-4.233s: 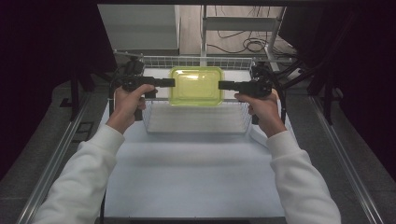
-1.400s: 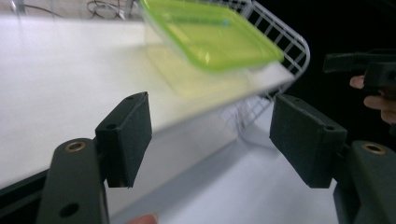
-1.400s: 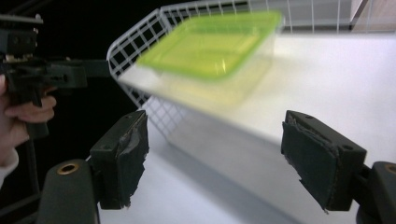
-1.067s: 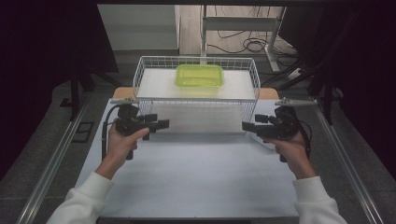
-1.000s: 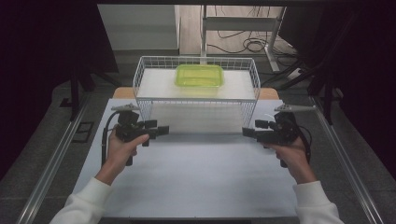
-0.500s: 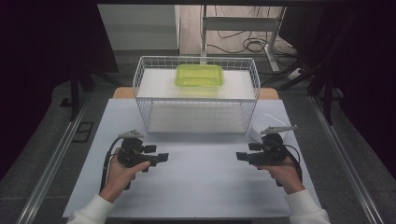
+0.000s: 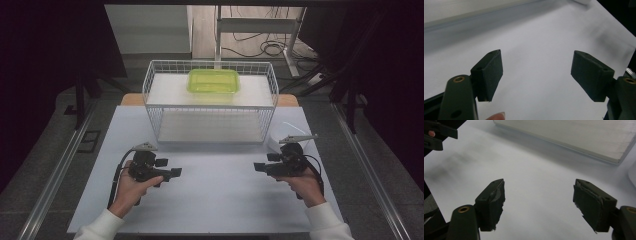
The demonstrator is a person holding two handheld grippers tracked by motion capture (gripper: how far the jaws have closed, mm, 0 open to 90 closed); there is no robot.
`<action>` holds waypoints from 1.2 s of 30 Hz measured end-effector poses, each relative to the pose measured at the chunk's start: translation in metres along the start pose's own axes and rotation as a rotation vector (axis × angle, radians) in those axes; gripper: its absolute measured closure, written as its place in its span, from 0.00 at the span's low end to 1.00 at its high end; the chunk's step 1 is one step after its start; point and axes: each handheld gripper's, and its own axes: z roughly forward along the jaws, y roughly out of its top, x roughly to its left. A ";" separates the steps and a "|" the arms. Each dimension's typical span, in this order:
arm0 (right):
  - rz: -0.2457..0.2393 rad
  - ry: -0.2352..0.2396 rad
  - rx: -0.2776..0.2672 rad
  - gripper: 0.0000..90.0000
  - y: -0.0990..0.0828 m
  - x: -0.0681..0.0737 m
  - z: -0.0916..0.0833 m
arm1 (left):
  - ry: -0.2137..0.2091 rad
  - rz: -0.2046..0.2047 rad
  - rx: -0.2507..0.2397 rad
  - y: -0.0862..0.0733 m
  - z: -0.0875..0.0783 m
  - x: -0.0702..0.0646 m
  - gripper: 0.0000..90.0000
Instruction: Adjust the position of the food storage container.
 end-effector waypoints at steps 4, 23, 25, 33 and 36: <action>-0.009 -0.001 0.010 0.33 0.001 -0.003 -0.005 | -0.003 -0.003 0.006 -0.001 0.001 0.000 0.27; 0.036 -0.196 0.137 0.72 0.071 -0.107 -0.033 | -0.021 -0.006 0.050 -0.003 0.010 0.003 0.27; 0.038 -0.218 0.158 0.79 0.079 -0.115 -0.028 | -0.020 -0.005 0.050 -0.003 0.010 0.003 0.27; 0.011 -0.291 0.200 0.99 0.100 -0.149 -0.009 | -0.010 -0.013 0.055 -0.005 0.009 0.008 0.27; 0.019 -0.304 0.200 0.99 0.102 -0.157 -0.006 | -0.007 -0.016 0.054 -0.006 0.009 0.008 0.27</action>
